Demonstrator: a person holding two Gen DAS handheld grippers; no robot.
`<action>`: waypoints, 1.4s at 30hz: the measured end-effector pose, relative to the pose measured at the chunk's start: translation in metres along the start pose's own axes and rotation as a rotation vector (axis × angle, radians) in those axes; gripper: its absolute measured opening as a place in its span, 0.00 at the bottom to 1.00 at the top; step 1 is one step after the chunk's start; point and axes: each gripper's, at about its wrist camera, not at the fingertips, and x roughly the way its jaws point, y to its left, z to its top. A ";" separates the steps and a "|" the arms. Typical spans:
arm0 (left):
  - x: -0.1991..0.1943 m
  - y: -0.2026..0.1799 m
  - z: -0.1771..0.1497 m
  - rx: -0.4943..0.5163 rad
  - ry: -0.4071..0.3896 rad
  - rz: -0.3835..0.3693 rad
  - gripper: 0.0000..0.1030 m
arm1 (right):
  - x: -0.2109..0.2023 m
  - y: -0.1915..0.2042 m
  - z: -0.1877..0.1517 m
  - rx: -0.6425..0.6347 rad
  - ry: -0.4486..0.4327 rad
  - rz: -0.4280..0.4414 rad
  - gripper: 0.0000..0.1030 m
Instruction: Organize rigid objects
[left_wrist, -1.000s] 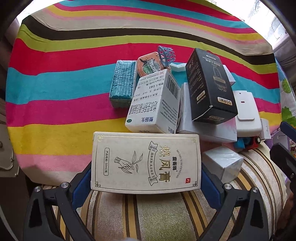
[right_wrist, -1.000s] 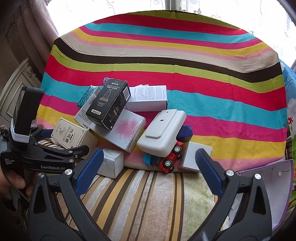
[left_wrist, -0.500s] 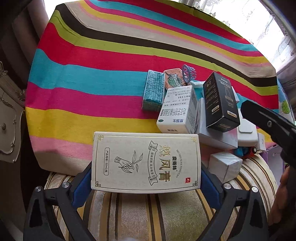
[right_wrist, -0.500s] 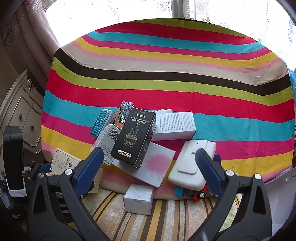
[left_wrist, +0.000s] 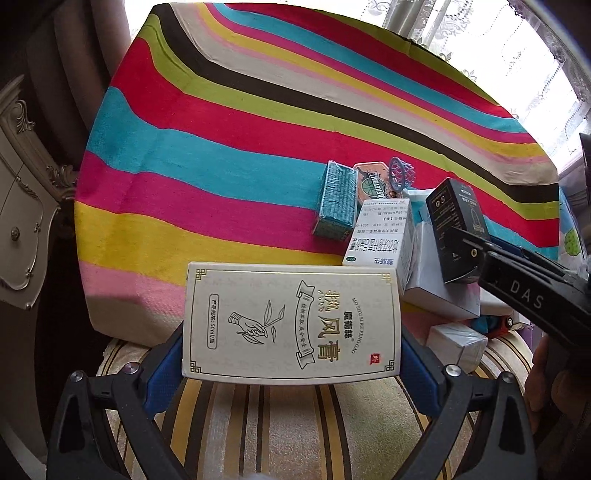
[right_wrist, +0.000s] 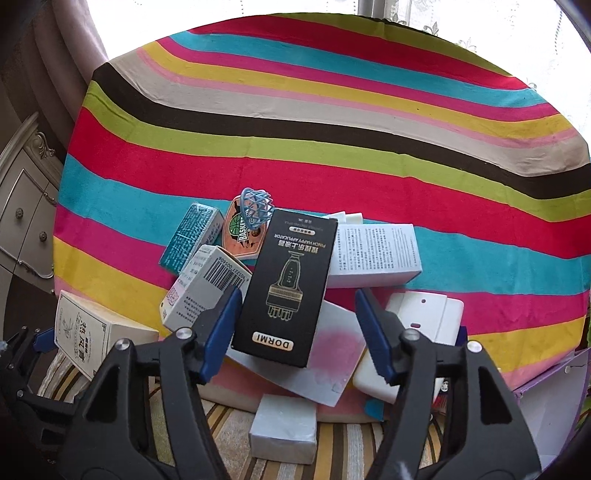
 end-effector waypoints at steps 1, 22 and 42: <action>-0.001 -0.001 -0.002 0.000 -0.003 -0.001 0.97 | 0.000 -0.001 -0.001 0.002 0.001 0.001 0.42; -0.043 -0.076 -0.014 0.234 -0.142 -0.153 0.97 | -0.075 -0.058 -0.056 0.083 -0.137 0.049 0.42; -0.053 -0.177 -0.039 0.423 -0.118 -0.244 0.97 | -0.133 -0.161 -0.120 0.196 -0.170 -0.024 0.42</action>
